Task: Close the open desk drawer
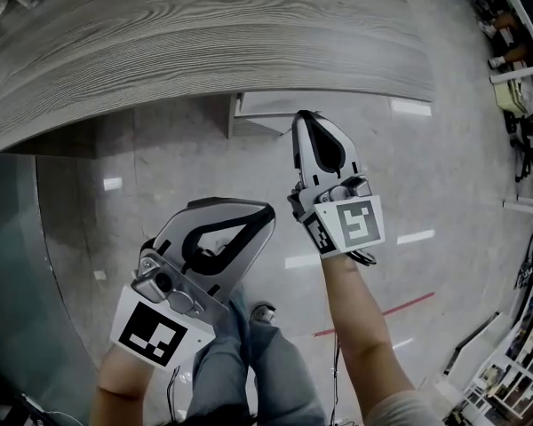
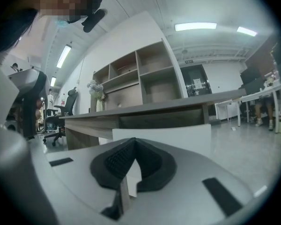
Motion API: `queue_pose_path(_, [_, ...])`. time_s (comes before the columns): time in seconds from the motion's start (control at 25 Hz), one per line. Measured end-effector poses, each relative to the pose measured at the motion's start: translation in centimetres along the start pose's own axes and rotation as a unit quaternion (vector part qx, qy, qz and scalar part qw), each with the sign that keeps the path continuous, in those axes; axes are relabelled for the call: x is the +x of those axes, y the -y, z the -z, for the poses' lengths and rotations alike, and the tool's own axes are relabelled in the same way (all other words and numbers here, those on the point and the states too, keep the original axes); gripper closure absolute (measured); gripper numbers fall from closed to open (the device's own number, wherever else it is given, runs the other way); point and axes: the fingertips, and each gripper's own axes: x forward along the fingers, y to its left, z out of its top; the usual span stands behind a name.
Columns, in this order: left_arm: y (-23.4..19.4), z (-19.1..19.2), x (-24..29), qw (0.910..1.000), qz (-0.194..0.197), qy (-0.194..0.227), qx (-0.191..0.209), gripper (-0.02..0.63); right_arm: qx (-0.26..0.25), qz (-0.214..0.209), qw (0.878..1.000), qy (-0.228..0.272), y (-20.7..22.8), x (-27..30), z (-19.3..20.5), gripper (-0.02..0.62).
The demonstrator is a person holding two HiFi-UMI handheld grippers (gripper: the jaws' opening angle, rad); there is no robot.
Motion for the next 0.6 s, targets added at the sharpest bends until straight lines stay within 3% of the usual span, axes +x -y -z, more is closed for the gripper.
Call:
queue_pose_path(0.2, [1.2, -0.7, -0.5, 0.9999, -0.005, 0.003, 0.010, 0.595, -0.016, -0.015, 1.000, 0.010, -1.5, -1.4, -1.5, 0.588])
queue_pose_path(0.6, [8.3, -5.1, -2.7, 0.9992, -0.027, 0.011, 0.027, 0.595, -0.041, -0.051, 0.997, 0.031, -6.1, -10.3, -7.7, 0.588])
